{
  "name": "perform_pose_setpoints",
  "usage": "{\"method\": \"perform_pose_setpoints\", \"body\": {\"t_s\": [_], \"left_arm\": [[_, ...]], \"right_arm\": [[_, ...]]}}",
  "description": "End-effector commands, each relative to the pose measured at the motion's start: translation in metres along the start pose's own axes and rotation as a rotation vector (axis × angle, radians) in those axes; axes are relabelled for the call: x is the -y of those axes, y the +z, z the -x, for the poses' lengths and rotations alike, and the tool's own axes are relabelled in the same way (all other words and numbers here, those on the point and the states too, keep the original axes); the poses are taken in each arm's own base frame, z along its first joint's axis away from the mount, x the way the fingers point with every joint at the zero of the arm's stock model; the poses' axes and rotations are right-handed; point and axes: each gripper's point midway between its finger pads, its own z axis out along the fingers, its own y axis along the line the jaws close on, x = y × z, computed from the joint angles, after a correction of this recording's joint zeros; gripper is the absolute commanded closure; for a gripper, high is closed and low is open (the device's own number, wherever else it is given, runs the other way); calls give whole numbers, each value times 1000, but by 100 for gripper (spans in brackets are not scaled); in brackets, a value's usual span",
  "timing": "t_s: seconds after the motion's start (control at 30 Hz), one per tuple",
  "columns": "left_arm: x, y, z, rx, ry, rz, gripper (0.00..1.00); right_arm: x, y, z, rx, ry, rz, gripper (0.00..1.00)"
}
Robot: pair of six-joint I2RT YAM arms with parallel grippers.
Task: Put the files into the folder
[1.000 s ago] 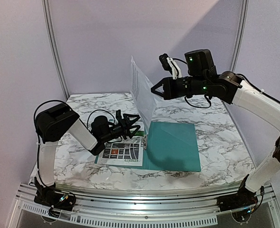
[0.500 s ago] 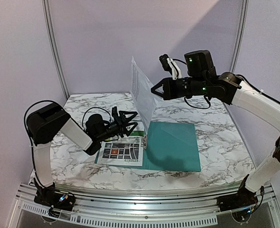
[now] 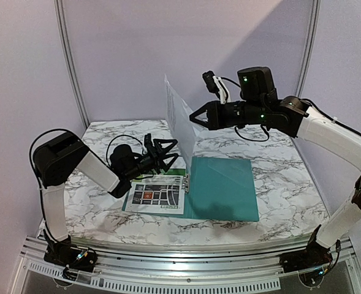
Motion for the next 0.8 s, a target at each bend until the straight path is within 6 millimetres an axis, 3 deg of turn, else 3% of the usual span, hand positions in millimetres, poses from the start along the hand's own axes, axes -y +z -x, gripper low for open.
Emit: {"method": "perform_pose_setpoints", "body": {"t_s": [0.0,0.2,0.5,0.77], "left_arm": [[140,-31,4,55,191,-537,21],[151,-31,3,54,188,-563,21],[167,-41,1,62,209,-589,27],[168,-42,-2,60,210,-588,40]], "right_arm": [[-9,-6,4,24,13,50,100],[-12,-7,3,30,28,73,100],[39,-14,-21,44,128,-7,100],[52,-20,-30,37,173,-5,100]]}}
